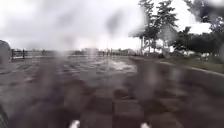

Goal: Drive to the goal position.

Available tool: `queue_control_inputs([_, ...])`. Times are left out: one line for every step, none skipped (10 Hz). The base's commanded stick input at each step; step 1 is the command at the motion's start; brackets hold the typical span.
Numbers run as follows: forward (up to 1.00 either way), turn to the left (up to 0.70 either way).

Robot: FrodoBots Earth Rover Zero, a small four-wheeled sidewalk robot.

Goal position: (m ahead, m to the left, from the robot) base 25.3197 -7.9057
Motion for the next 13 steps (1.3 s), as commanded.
queue_control_inputs([0.70, 0.00])
queue_control_inputs([0.70, 0.00])
queue_control_inputs([0.70, 0.00])
queue_control_inputs([0.70, 0.00])
queue_control_inputs([0.70, 0.00])
queue_control_inputs([0.70, 0.00])
queue_control_inputs([0.70, 0.00])
queue_control_inputs([0.70, 0.00])
queue_control_inputs([0.70, 0.00])
queue_control_inputs([0.70, 0.00])
queue_control_inputs([0.70, 0.00])
queue_control_inputs([0.70, 0.00])
queue_control_inputs([0.70, 0.00])
